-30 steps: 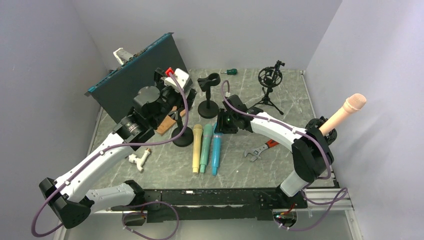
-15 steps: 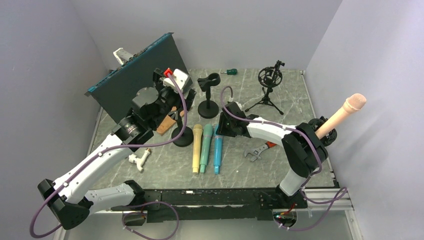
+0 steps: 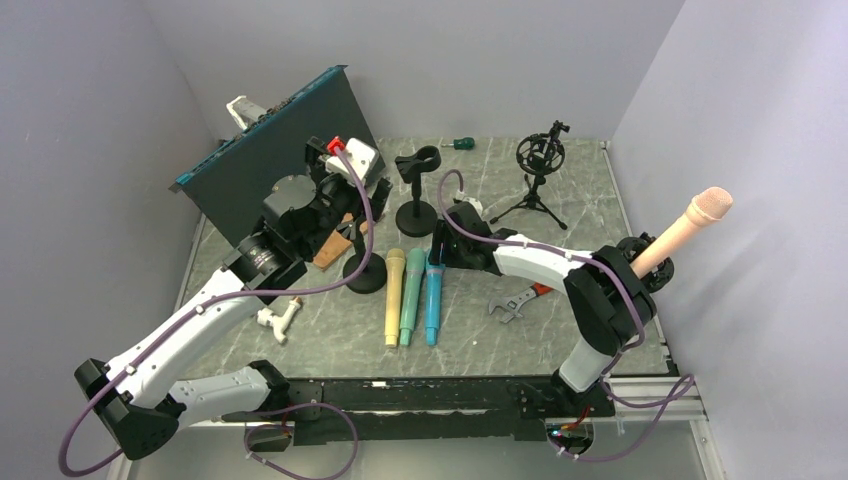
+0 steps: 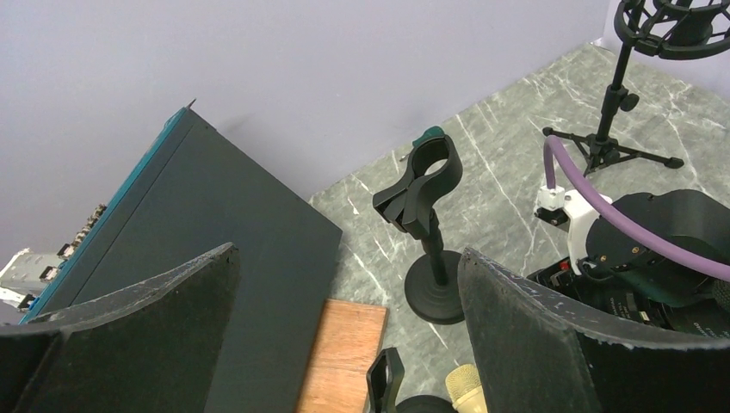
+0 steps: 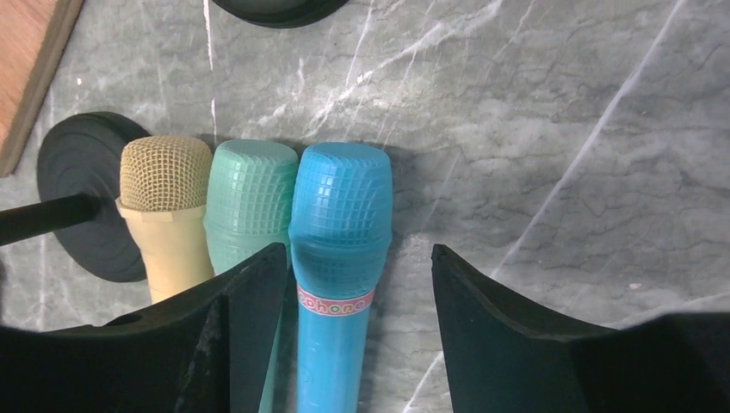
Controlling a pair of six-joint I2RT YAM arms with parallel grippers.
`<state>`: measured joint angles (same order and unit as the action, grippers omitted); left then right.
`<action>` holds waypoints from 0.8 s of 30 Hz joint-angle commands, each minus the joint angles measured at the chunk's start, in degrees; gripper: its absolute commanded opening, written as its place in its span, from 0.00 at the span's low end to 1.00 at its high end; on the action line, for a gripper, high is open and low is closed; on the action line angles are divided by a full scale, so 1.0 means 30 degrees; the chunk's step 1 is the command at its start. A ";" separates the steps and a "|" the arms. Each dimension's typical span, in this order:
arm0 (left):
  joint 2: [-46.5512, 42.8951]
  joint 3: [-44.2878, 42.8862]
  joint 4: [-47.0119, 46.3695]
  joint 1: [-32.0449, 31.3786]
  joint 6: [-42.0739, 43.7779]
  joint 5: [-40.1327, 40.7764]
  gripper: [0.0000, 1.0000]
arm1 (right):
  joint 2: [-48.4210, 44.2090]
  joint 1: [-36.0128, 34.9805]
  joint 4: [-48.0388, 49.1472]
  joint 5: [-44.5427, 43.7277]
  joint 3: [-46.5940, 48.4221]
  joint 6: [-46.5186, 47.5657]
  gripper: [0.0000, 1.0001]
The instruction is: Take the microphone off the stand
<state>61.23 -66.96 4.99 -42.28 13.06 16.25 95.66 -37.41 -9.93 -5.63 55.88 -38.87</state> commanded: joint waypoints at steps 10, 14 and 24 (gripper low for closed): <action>-0.0689 -0.0094 -0.0676 -0.0174 0.0223 -0.0018 0.99 | -0.3785 -0.0015 -0.2014 -1.0899 0.1927 0.6105 0.67; -0.0534 -0.0266 -0.0549 -0.0196 0.0110 -0.0138 0.99 | -0.5462 0.0297 -0.0136 -1.3587 0.0620 0.6883 0.67; -0.0450 -0.0186 -0.0626 -0.0245 0.0179 -0.0019 0.99 | -0.8759 0.3230 1.0203 -1.1570 -0.5201 0.9619 0.78</action>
<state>60.62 -66.85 4.99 -42.70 13.04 16.21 69.78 -30.41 5.52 -40.56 43.07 -15.11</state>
